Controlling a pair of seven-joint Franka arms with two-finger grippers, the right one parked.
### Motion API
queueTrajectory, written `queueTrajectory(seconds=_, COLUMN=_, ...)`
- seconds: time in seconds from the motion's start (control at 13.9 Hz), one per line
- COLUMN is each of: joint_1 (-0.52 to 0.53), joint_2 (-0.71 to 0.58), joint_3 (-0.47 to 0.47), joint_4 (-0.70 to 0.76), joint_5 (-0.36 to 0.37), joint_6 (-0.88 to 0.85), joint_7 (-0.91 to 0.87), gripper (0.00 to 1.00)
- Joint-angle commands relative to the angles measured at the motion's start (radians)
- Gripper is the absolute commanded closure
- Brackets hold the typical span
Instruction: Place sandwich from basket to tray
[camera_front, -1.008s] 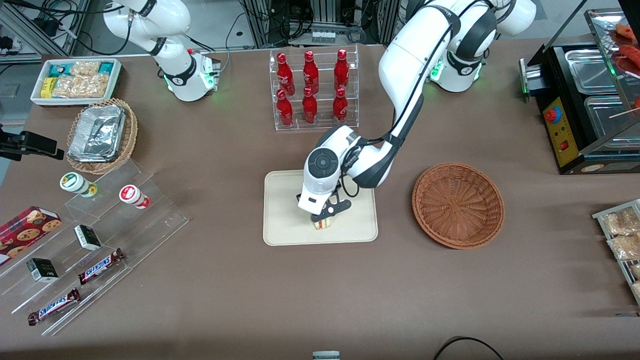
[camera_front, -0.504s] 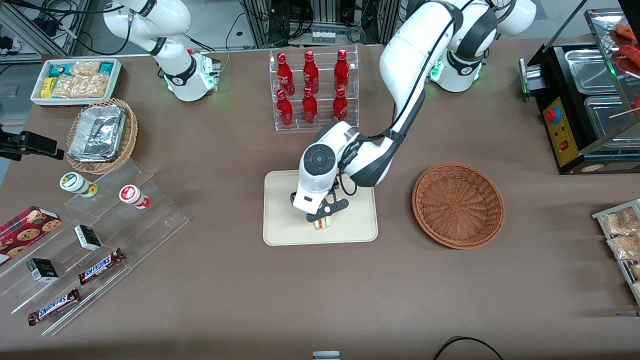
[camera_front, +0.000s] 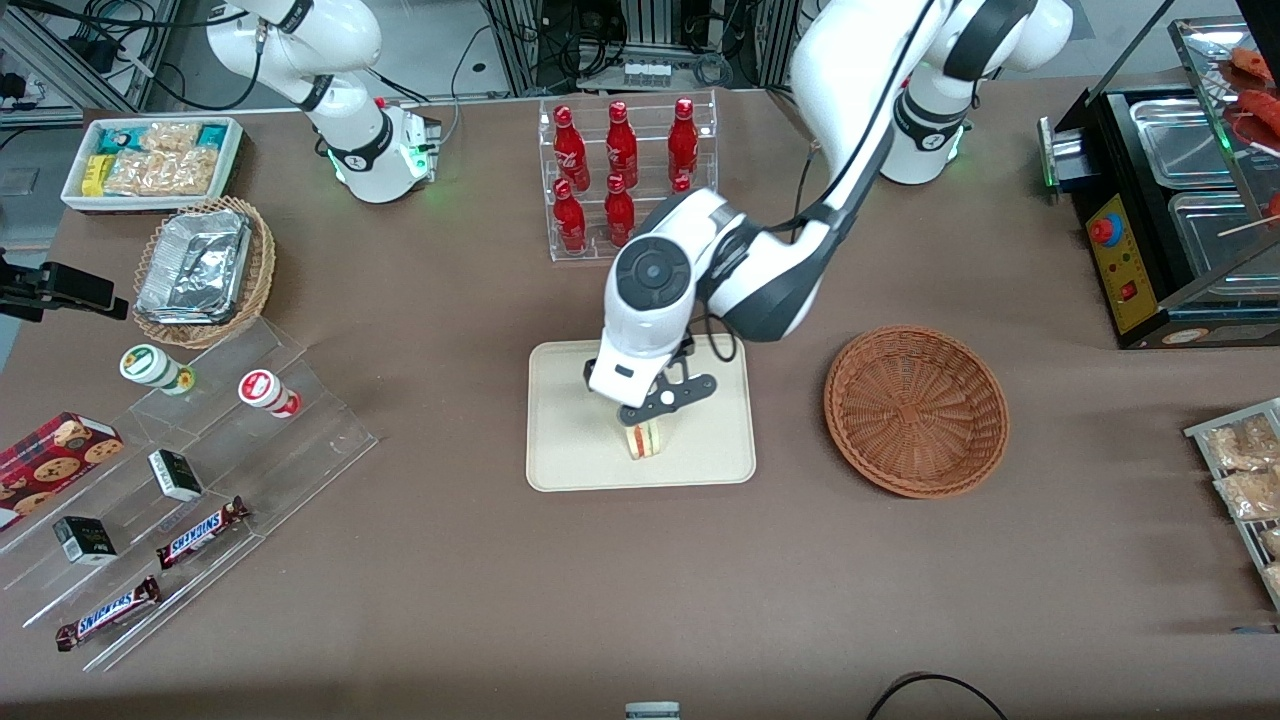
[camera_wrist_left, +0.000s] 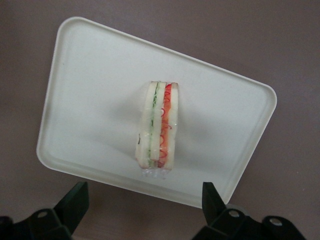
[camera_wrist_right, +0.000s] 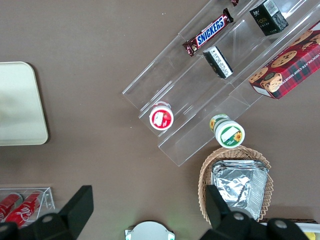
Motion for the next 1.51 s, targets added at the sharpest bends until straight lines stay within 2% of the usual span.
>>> queueTrajectory(seconds=0.0, joint_1=0.053, joint_2=-0.058, joint_3=0.008, joint_4=-0.018, joint_5=0.005, joint_6=-0.100, joint_7=0.116, gripper=0.00)
queueTrajectory(seconds=0.29, joint_1=0.153, joint_2=-0.170, joint_3=0.048, joint_4=-0.127, joint_5=0.035, joint_6=-0.142, joint_7=0.204, gripper=0.00)
queueTrajectory(seconds=0.79, joint_1=0.367, joint_2=-0.348, joint_3=0.049, joint_4=-0.318, joint_5=0.041, joint_6=-0.162, joint_7=0.556, gripper=0.00)
queueTrajectory(seconds=1.08, joint_1=0.450, joint_2=-0.458, joint_3=0.049, joint_4=-0.385, joint_5=0.066, joint_6=-0.208, joint_7=0.707, gripper=0.00)
queueTrajectory(seconds=1.15, joint_1=0.487, joint_2=-0.478, joint_3=0.039, joint_4=-0.386, joint_5=0.066, joint_6=-0.229, joint_7=0.760, gripper=0.00)
queueTrajectory(seconds=1.44, joint_1=0.708, joint_2=-0.589, joint_3=-0.116, joint_4=-0.388, joint_5=0.066, joint_6=-0.327, joint_7=0.906, gripper=0.00)
